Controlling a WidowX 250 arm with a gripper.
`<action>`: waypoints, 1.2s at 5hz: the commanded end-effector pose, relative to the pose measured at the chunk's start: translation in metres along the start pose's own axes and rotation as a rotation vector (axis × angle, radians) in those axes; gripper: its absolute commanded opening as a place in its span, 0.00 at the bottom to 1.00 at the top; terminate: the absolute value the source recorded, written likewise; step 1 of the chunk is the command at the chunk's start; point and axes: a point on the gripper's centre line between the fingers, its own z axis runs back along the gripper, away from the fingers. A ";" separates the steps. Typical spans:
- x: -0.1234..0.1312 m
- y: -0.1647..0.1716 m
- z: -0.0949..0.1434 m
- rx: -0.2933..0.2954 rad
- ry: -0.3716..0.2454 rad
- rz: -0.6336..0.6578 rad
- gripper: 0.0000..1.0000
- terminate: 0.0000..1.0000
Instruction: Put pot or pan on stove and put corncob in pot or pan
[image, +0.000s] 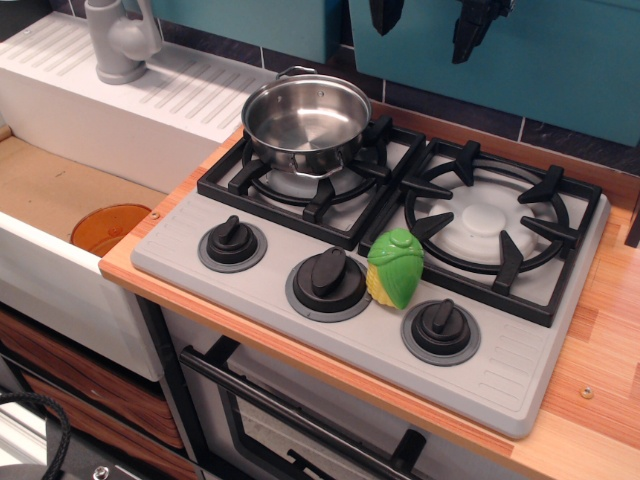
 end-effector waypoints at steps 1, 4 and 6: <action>0.000 0.000 0.000 0.000 0.000 0.000 1.00 0.00; -0.014 0.021 -0.015 0.022 -0.021 0.003 1.00 0.00; -0.018 0.038 -0.029 0.023 -0.048 -0.012 1.00 0.00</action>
